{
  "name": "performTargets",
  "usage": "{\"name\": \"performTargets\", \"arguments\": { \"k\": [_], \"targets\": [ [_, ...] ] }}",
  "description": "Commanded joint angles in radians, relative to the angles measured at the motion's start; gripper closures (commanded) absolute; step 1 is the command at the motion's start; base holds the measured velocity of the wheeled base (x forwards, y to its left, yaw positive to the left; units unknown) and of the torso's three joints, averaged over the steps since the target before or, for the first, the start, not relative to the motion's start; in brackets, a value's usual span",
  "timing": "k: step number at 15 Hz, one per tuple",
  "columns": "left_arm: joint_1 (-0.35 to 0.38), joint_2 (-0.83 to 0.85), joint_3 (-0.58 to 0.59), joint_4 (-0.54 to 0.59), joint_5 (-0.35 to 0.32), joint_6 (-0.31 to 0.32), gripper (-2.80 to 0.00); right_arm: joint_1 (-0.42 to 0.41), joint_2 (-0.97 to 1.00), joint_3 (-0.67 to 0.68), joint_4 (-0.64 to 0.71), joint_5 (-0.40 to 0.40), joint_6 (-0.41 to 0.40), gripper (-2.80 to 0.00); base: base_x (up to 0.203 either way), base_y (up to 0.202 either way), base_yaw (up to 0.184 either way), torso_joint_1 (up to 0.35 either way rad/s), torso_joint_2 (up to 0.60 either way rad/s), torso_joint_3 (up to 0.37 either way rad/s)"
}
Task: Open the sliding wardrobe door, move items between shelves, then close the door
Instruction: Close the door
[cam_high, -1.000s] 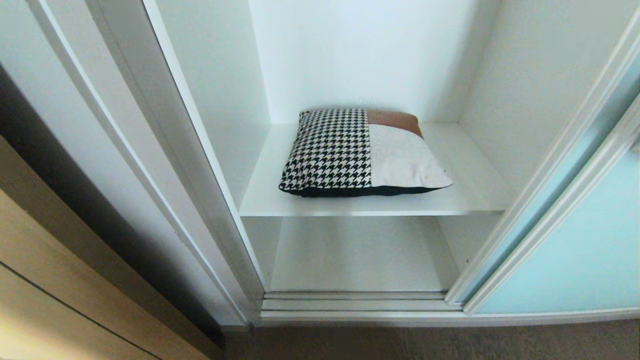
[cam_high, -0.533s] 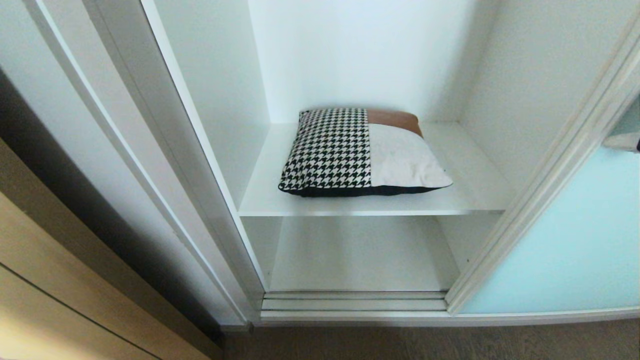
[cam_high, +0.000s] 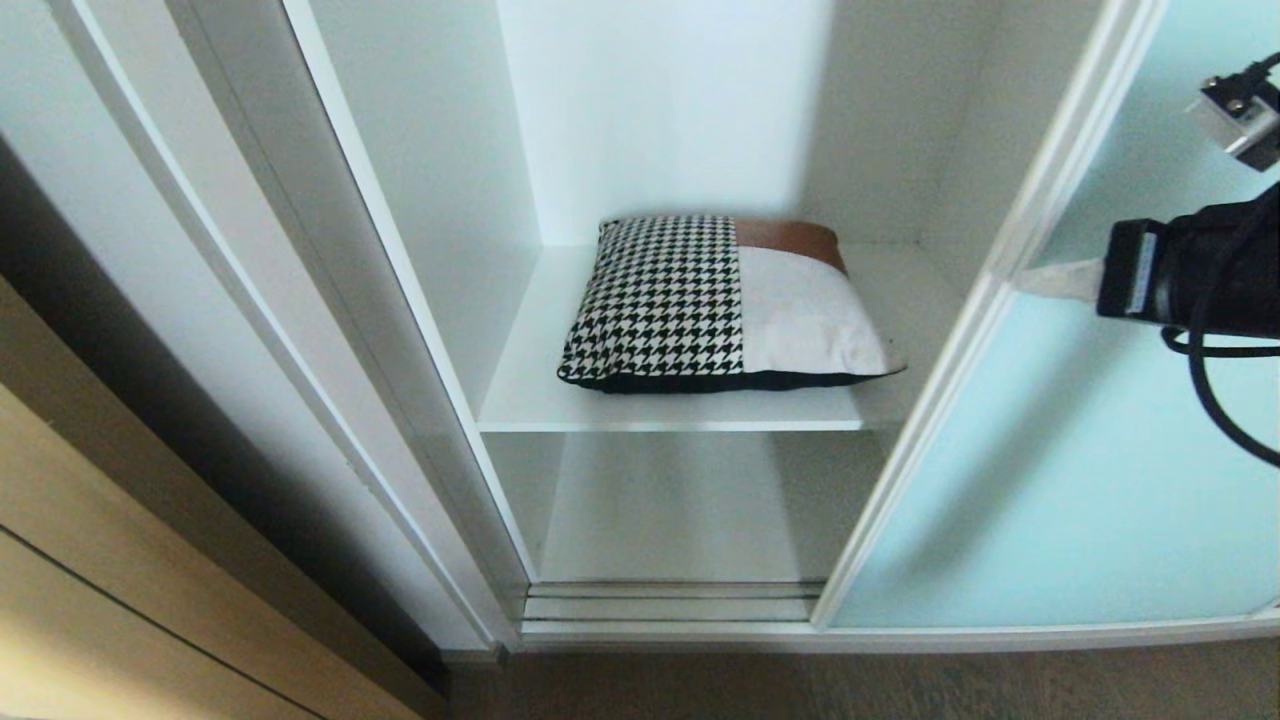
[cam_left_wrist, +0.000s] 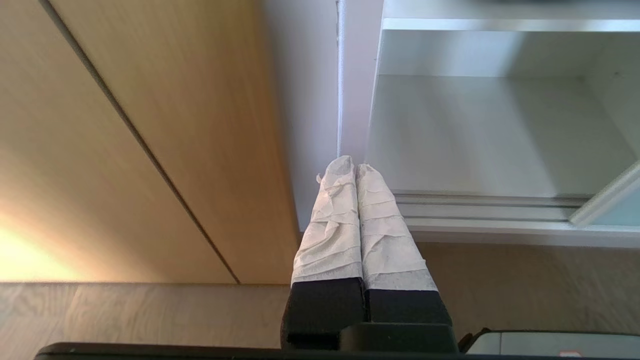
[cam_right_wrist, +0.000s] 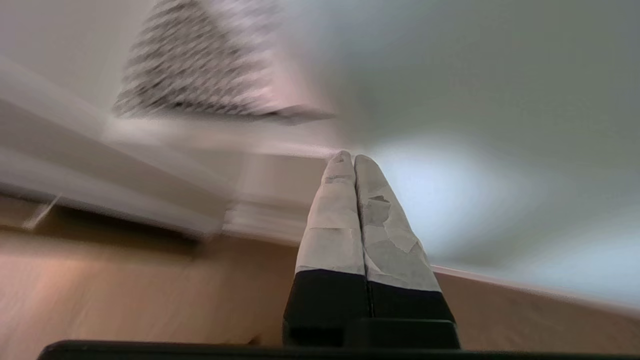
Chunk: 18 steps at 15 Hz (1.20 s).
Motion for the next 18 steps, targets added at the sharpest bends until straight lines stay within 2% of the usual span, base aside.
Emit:
{"name": "performTargets", "arguments": {
  "k": [1,3,4,10,13,18],
  "targets": [
    [0.0,0.0,0.0,0.0,0.0,0.0,0.0,0.152,-0.027,0.013,0.005,-0.065,-0.001,0.0,0.0,0.0,0.0,0.0,0.0,0.0],
    [0.0,0.0,0.0,0.0,0.0,-0.001,0.0,0.281,-0.051,0.024,0.009,-0.152,0.0,0.0,0.0,0.0,0.0,0.0,0.0,0.0],
    [0.0,0.002,0.0,0.0,0.0,0.0,0.0,0.3,-0.074,0.034,0.012,-0.174,0.0,0.0,0.0,0.0,0.0,0.0,0.0,0.0],
    [0.0,0.001,0.0,0.0,0.0,0.0,0.0,0.293,-0.221,0.085,0.05,-0.182,0.003,0.0,0.0,0.0,0.0,0.0,0.0,0.0],
    [0.0,0.001,0.0,0.0,0.0,0.0,0.0,0.226,-0.272,0.081,0.058,-0.2,0.006,0.0,0.0,0.0,0.0,0.0,0.0,0.0],
    [0.0,0.0,0.0,0.0,0.0,0.0,0.0,0.009,-0.356,0.075,0.059,-0.241,-0.001,0.0,0.0,0.0,0.0,0.0,0.0,0.0]
  ]
}}
